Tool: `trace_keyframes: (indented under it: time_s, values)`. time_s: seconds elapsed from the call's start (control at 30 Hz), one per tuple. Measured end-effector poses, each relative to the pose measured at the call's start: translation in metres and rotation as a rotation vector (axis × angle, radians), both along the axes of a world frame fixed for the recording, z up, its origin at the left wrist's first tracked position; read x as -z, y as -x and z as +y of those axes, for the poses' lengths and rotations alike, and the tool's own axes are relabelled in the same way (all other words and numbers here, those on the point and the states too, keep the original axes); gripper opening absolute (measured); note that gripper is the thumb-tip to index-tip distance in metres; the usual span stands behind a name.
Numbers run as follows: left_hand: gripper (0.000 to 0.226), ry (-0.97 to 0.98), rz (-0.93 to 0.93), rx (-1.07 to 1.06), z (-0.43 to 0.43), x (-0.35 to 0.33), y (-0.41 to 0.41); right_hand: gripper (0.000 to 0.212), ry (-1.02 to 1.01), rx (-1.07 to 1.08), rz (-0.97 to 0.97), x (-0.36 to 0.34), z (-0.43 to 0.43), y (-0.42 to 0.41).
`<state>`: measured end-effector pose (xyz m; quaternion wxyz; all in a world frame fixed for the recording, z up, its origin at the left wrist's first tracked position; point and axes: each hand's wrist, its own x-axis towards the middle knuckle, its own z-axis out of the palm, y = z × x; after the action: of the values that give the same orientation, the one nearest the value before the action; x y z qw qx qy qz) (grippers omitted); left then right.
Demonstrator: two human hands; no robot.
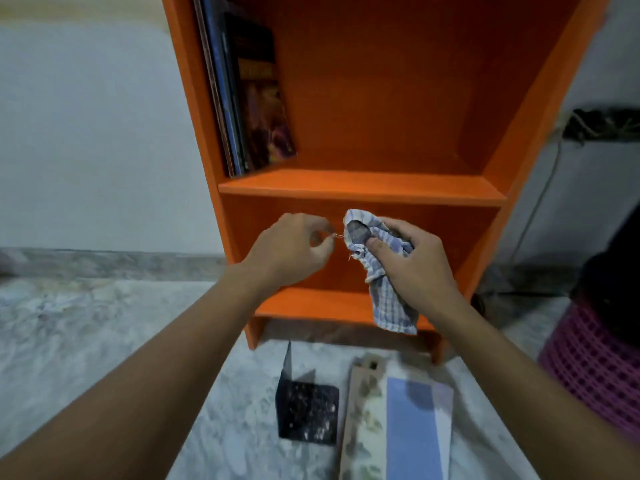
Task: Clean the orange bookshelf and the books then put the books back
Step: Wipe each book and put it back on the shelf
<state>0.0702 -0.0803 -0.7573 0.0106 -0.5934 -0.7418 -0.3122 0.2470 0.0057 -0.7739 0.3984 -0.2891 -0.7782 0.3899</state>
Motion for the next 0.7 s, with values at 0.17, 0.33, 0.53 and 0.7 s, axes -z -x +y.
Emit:
trace_keyframes:
  time_s: [0.17, 0.33, 0.53, 0.7]
  values:
    - [0.028, 0.258, -0.307, 0.050, -0.006, 0.097, -0.047, 0.038, 0.096, 0.013, -0.125, 0.088, -0.022, -0.040]
    - [0.026, 0.517, -0.621, -0.071, -0.015, 0.218, -0.087, 0.037, 0.254, 0.084, -0.164, 0.181, -0.037, -0.071]
    - [0.028, 0.698, -0.823, -0.274, -0.051, 0.328, -0.115, 0.018, 0.293, 0.213, -0.149, 0.259, -0.060, -0.110]
    - [0.009, 0.633, -1.117, -0.310, -0.057, 0.329, -0.115, 0.037, 0.083, 0.168, -0.327, 0.300, -0.079, -0.120]
